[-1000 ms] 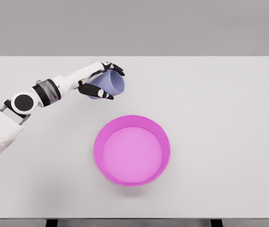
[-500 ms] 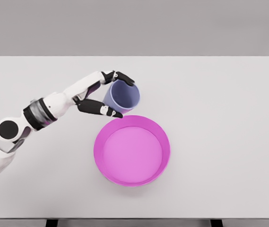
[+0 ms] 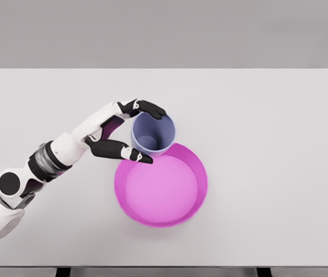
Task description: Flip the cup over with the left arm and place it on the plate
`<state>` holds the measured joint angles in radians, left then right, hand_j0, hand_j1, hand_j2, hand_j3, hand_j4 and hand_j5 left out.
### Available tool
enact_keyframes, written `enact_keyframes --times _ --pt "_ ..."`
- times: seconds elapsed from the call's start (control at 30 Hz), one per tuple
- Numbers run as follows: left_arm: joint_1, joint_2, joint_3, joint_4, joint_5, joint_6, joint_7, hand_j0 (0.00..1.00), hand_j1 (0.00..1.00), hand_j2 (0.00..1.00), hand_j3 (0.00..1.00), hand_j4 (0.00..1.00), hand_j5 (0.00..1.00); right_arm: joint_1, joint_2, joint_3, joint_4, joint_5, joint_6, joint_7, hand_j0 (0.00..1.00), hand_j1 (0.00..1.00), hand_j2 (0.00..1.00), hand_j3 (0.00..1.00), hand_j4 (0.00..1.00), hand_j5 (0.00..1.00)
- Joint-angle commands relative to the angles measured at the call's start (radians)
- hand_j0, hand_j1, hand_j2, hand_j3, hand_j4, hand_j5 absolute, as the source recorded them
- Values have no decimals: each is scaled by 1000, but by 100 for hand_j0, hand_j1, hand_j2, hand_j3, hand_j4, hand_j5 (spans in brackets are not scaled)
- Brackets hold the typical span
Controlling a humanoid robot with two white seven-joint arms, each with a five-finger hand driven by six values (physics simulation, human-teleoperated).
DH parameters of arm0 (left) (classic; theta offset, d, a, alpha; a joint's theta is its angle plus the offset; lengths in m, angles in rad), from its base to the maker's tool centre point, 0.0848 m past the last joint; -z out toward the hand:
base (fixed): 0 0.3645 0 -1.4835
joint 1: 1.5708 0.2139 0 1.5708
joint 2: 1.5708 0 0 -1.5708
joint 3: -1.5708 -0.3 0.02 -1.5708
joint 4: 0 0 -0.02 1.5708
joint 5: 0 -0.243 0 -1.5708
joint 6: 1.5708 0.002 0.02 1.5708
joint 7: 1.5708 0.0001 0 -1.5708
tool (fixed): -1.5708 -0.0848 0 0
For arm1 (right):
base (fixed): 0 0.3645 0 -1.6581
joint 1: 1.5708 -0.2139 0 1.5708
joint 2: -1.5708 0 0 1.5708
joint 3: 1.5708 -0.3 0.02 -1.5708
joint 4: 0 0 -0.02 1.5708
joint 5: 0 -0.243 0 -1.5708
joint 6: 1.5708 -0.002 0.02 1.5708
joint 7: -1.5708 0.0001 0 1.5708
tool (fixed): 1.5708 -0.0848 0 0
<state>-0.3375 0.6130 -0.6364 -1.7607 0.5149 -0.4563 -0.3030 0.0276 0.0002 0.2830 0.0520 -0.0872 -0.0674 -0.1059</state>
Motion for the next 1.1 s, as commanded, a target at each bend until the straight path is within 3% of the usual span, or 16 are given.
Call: enact_keyframes --times 0.0,0.33,0.6,1.07 --pt "3 -6 9 -2 16 -36 -4 60 60 60 60 60 60 0 0 1 0 0 0 0 100 100 100 100 100 100" --pt "107 -70 6 13 25 -56 1 62 62 62 62 62 62 -2 0 -1 0 0 0 0 100 100 100 100 100 100" --pt "126 -136 -11 101 19 -58 -7 62 62 62 62 62 62 -2 0 1 0 0 0 0 100 100 100 100 100 100" --pt "164 -134 -3 84 22 -56 -28 63 63 63 63 63 63 0 0 1 0 0 0 0 100 100 100 100 100 100"
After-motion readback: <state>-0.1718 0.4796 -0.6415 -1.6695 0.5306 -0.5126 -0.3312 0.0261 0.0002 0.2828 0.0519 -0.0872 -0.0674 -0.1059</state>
